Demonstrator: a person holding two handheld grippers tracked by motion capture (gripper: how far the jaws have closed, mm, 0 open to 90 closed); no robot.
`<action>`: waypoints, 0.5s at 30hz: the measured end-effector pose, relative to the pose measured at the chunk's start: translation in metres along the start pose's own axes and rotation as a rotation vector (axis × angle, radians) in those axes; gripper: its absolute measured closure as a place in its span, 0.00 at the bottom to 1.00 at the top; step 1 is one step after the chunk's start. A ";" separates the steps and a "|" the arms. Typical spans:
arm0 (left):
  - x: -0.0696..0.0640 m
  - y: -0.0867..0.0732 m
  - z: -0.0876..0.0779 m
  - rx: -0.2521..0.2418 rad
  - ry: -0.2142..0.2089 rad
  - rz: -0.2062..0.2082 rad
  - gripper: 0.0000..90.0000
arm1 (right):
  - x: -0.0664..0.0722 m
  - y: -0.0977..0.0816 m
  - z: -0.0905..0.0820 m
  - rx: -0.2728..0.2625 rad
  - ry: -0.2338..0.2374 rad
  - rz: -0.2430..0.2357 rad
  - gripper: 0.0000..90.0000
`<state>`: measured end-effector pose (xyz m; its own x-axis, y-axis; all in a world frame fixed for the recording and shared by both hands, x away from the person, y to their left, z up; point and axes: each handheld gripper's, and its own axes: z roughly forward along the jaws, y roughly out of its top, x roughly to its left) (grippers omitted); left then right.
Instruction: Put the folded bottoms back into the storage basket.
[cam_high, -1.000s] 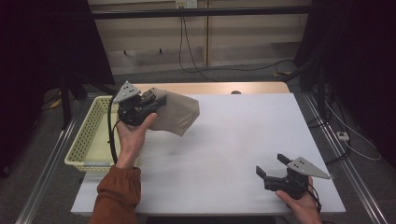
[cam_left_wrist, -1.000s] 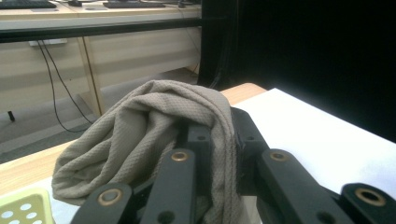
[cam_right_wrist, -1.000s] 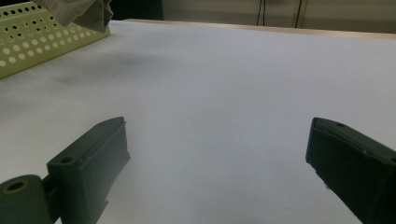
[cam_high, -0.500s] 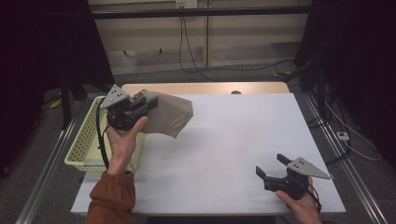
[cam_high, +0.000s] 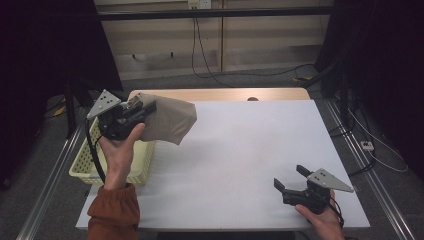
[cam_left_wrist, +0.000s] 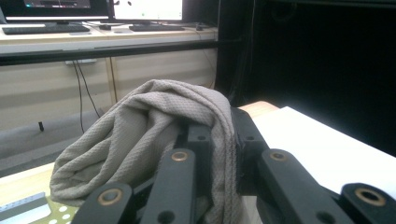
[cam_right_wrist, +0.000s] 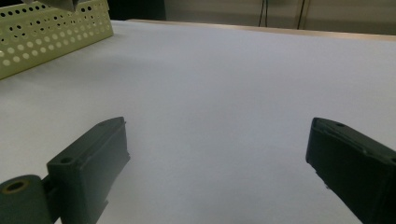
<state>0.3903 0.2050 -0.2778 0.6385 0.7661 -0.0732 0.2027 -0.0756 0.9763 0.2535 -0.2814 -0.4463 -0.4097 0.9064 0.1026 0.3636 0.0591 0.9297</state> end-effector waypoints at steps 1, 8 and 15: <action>0.000 0.001 -0.002 -0.004 0.002 0.000 0.90 | 0.000 0.000 0.000 0.000 0.000 0.000 0.06; 0.006 0.003 -0.012 -0.033 0.013 -0.008 0.90 | 0.000 0.000 0.000 0.000 0.000 0.001 0.06; 0.009 0.005 -0.018 -0.044 0.030 -0.007 0.90 | 0.000 0.000 0.000 0.000 0.001 0.001 0.06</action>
<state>0.3834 0.2231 -0.2695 0.6148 0.7851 -0.0750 0.1741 -0.0423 0.9838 0.2534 -0.2811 -0.4463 -0.4107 0.9059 0.1036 0.3642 0.0588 0.9295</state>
